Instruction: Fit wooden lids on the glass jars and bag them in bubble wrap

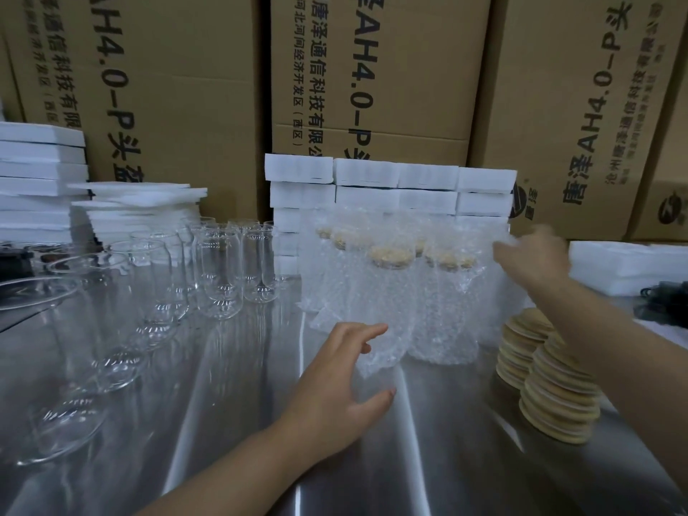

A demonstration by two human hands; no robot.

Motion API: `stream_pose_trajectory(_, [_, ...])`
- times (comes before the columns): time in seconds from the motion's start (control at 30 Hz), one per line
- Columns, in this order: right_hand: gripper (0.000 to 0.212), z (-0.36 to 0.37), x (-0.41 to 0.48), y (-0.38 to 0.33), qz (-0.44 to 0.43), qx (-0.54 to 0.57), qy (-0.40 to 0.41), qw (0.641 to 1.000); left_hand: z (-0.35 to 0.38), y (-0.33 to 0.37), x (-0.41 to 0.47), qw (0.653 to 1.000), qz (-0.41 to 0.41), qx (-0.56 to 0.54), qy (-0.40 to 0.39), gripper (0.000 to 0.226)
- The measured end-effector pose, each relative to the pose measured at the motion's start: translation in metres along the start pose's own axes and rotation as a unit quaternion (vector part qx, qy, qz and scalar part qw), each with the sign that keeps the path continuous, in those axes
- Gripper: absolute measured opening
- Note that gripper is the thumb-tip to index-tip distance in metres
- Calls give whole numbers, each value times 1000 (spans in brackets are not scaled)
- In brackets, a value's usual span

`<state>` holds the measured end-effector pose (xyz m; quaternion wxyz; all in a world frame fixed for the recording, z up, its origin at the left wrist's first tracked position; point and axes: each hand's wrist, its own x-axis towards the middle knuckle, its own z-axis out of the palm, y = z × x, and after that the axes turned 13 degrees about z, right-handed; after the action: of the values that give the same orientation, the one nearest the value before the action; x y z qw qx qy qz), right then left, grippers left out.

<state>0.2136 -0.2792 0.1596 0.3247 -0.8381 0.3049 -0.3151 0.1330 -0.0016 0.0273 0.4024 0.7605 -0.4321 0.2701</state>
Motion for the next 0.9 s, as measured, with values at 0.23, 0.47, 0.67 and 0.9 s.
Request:
stream_pose_trajectory(0.23, [25,18,-174,-8,-255,385,-72,884,-16,-38,10,945,26,311,-100,50])
stream_pose_trajectory(0.47, [26,50,-200,18,-362,289,-131,877,-80,-72,61,818,12,557,-143,60])
stream_pose_trajectory(0.67, [33,56,-200,23,-340,241,-193,888,-143,-90,109,785,-284,541,-104,80])
stream_pose_trajectory(0.9, [24,58,-198,23,-339,231,-204,889,-150,-100,101,791,-360,479,-126,51])
